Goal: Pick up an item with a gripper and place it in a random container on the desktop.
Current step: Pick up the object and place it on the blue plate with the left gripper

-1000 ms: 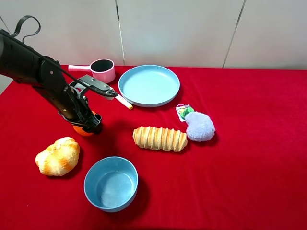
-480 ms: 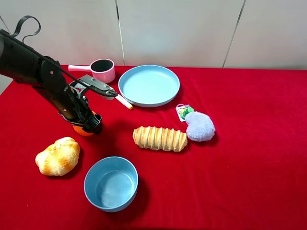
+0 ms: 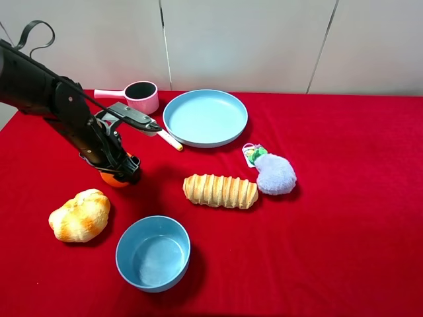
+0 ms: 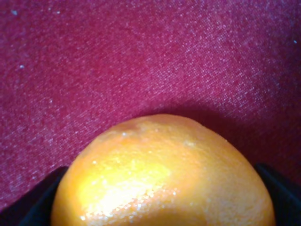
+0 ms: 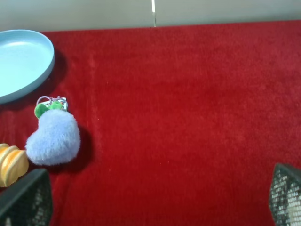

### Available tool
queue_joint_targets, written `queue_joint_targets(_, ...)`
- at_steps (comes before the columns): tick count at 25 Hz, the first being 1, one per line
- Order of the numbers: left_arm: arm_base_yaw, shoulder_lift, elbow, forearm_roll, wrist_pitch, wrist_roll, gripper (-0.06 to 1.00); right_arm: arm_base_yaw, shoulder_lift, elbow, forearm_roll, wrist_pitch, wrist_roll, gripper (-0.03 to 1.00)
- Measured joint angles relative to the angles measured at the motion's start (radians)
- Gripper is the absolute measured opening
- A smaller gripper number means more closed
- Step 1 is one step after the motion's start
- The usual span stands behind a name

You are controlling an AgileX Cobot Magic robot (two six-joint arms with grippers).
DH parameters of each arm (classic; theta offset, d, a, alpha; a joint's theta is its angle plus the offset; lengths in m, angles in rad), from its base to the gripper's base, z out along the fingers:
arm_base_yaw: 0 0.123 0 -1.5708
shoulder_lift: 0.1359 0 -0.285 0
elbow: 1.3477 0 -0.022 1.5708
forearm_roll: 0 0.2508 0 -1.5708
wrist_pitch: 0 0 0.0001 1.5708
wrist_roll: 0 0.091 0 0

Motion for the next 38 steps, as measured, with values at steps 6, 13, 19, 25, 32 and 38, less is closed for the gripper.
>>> queue_joint_targets(6, 0.000, -0.076, 0.000, 0.000, 0.021, -0.020, 0.72, 0.000, 0.000, 0.000, 0.000, 0.000, 0.000, 0.69)
queue_joint_targets(13, 0.000, -0.174, 0.001, 0.000, 0.096, -0.023, 0.72, 0.000, 0.000, 0.000, 0.000, 0.000, 0.000, 0.69)
queue_joint_targets(19, 0.000, -0.214, -0.011, 0.000, 0.170, -0.027, 0.72, 0.000, 0.000, 0.000, 0.000, 0.000, 0.000, 0.69)
queue_joint_targets(25, 0.000, -0.217, -0.124, 0.000, 0.280, -0.123, 0.72, 0.000, 0.000, 0.000, 0.000, 0.000, 0.000, 0.69)
queue_joint_targets(32, 0.000, -0.213, -0.298, 0.000, 0.415, -0.135, 0.72, 0.000, 0.000, 0.000, 0.000, 0.000, 0.000, 0.69)
queue_joint_targets(38, 0.000, -0.136, -0.480, -0.007, 0.507, -0.129, 0.72, 0.000, 0.000, 0.000, 0.000, 0.000, 0.000, 0.69)
